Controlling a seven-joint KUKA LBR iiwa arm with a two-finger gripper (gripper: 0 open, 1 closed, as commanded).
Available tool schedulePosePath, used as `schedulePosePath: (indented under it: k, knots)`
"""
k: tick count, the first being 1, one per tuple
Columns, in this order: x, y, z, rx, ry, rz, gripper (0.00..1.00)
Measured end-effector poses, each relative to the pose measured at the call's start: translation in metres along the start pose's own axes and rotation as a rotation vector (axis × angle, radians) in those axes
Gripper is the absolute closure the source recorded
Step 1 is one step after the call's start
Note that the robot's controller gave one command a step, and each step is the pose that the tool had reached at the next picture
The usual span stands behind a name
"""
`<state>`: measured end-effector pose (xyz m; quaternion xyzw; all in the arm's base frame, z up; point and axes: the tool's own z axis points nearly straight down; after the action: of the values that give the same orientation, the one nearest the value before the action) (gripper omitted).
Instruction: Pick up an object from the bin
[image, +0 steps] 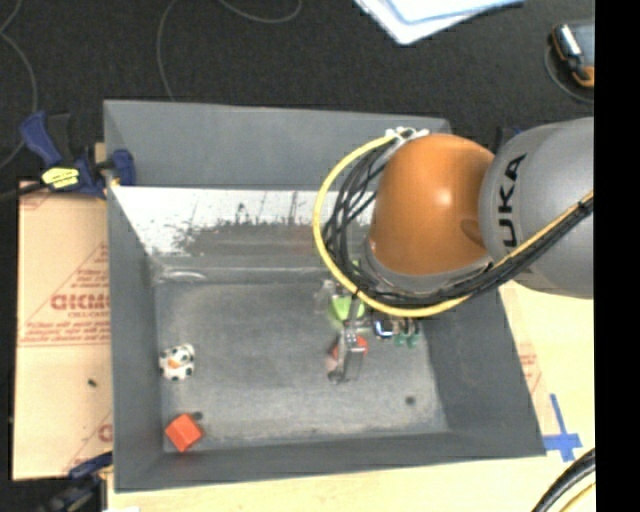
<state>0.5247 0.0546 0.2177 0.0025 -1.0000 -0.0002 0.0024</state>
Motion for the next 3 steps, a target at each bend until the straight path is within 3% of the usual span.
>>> schedulePosePath:
  k: [1, 2, 3]
  knots:
    - [-0.002, 0.000, -0.004, -0.001, -0.008, 0.002, 0.00]
    - [0.006, -0.031, 0.048, 0.001, -0.006, -0.078, 0.00]
    - [0.004, -0.043, 0.078, -0.001, -0.007, -0.066, 1.00]
